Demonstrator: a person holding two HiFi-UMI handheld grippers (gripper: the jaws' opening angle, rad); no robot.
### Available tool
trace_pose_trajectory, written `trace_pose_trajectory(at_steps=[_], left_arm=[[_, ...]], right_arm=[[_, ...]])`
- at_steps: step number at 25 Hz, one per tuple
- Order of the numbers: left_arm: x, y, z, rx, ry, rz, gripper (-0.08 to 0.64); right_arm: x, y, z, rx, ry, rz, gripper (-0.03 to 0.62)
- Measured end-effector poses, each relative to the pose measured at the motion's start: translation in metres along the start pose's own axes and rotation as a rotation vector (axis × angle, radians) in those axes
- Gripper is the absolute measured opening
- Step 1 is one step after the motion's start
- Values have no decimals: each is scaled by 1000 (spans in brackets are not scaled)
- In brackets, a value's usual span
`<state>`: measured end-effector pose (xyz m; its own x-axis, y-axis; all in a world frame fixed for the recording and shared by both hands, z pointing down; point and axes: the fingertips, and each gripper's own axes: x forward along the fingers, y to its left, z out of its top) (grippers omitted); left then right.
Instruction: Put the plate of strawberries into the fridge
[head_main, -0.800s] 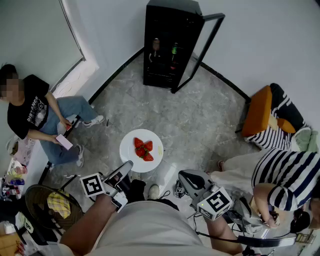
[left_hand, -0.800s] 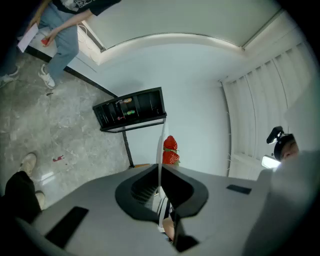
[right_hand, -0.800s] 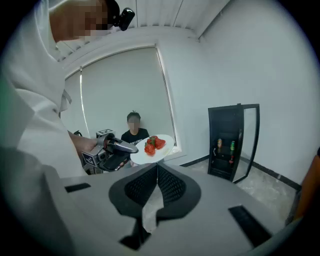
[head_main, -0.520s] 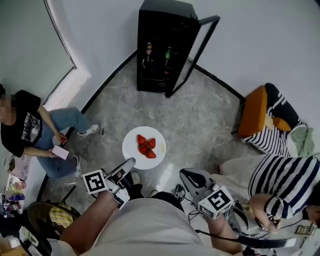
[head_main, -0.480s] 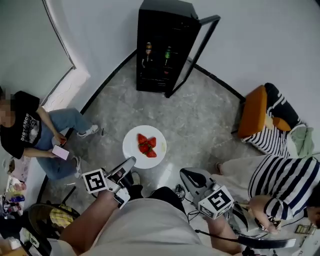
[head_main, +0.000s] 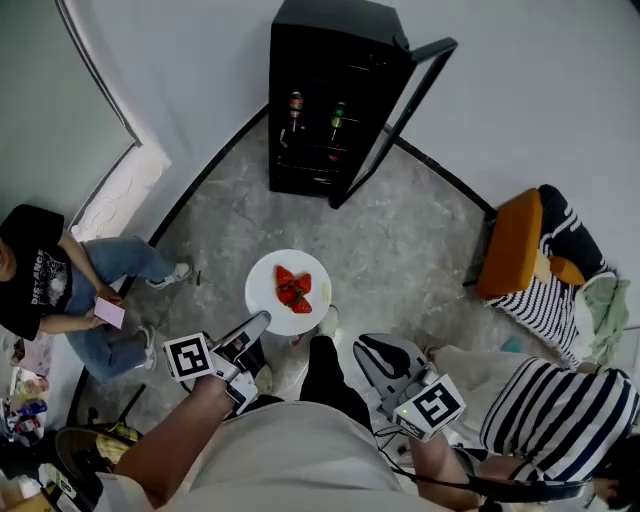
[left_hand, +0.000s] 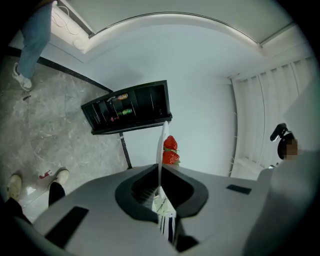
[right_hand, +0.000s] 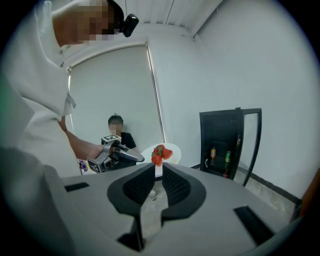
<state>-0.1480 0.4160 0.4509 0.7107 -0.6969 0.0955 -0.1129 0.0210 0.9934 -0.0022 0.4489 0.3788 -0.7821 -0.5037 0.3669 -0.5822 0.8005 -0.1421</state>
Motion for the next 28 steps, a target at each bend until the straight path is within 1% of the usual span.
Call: trace_pose_trajectory(at_steps=[1, 2, 3, 6, 9, 11, 13, 17, 21, 24, 28], left_arm=[[16, 2, 9, -2, -11, 6, 21], [33, 2, 19, 0, -26, 10, 21], [51, 2, 29, 2, -44, 13, 21], [103, 1, 57, 1, -96, 25, 21], [151, -7, 81, 18, -129, 16, 21], [180, -10, 98, 28, -151, 10, 21], [205, -12, 114, 29, -173, 6, 21], [244, -7, 146, 35, -205, 22, 21], [278, 4, 187, 44, -226, 30, 21], [306, 24, 225, 71, -229, 73, 21], [352, 46, 277, 48, -242, 96, 21]], right_arm=[[6, -18, 3, -10, -3, 11, 53], [12, -37, 7, -18, -3, 22, 100], [16, -56, 12, -26, -3, 32, 118], [19, -115, 30, -48, -3, 44, 121], [13, -166, 45, -66, -7, 49, 121], [10, -199, 47, -82, 4, 44, 121], [8, -229, 45, -71, 13, 36, 121], [9, -265, 44, -32, 16, 28, 121], [24, -290, 50, -7, 23, 26, 120], [40, -316, 58, -5, 29, 5, 120], [65, -355, 70, 24, 62, -35, 120]])
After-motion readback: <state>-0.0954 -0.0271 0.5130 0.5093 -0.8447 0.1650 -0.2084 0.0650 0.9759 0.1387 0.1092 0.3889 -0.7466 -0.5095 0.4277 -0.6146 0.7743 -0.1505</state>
